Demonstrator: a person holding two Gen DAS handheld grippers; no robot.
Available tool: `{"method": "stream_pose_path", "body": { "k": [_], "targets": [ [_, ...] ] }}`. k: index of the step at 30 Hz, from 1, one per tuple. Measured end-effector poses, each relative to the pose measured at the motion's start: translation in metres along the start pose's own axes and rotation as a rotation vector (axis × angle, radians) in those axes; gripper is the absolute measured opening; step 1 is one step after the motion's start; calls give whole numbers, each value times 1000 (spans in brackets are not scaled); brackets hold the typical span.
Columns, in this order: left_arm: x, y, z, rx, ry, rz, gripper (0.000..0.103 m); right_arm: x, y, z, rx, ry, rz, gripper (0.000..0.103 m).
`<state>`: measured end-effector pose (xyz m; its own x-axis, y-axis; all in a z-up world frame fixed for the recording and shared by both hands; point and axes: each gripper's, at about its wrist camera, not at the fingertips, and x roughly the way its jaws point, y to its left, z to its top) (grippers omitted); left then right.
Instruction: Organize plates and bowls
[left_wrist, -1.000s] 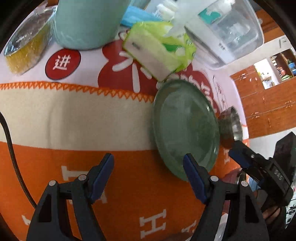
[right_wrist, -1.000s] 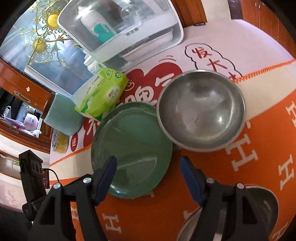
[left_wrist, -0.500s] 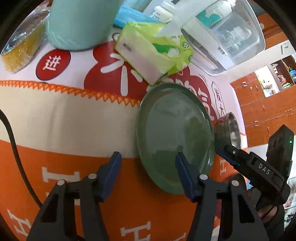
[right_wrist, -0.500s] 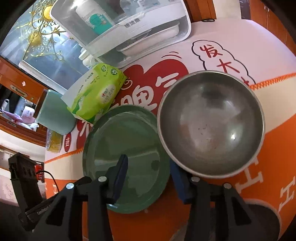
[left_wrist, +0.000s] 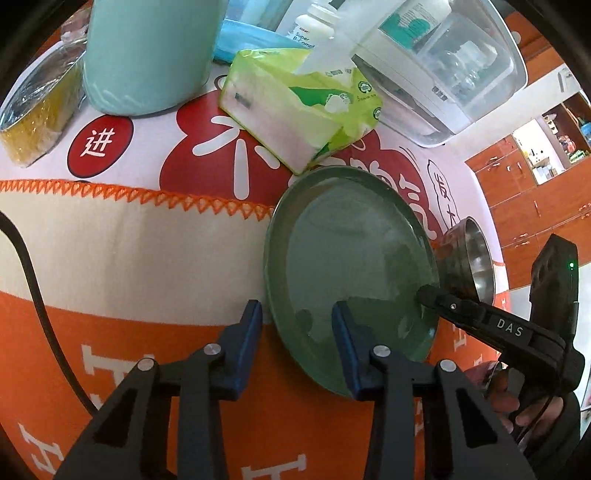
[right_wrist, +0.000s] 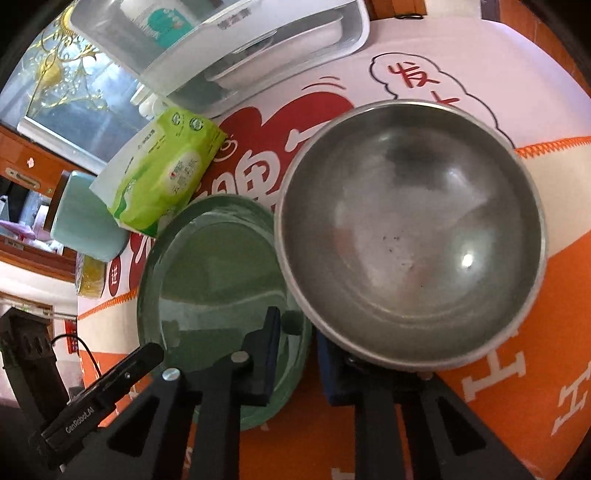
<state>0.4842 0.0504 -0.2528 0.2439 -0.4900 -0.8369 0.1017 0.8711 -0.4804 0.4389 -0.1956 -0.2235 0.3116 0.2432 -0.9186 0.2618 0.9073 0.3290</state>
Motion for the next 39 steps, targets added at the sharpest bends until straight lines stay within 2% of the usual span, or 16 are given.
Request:
{"method": "stream_pose_path", "body": {
  "k": [7, 15, 25, 39],
  "targets": [
    [0, 1, 0, -10, -33, -1, 33, 1, -4, 1, -13, -10, 22, 13],
    [0, -4, -2, 27, -53, 40, 32, 1, -5, 2, -15, -14, 29, 12],
    [-6, -6, -9, 56, -21, 59, 32, -8, 6, -6, -78, -2, 3, 12],
    [-63, -11, -35, 41, -54, 22, 32, -52, 37, -18, -162, -64, 26, 12]
  ]
}}
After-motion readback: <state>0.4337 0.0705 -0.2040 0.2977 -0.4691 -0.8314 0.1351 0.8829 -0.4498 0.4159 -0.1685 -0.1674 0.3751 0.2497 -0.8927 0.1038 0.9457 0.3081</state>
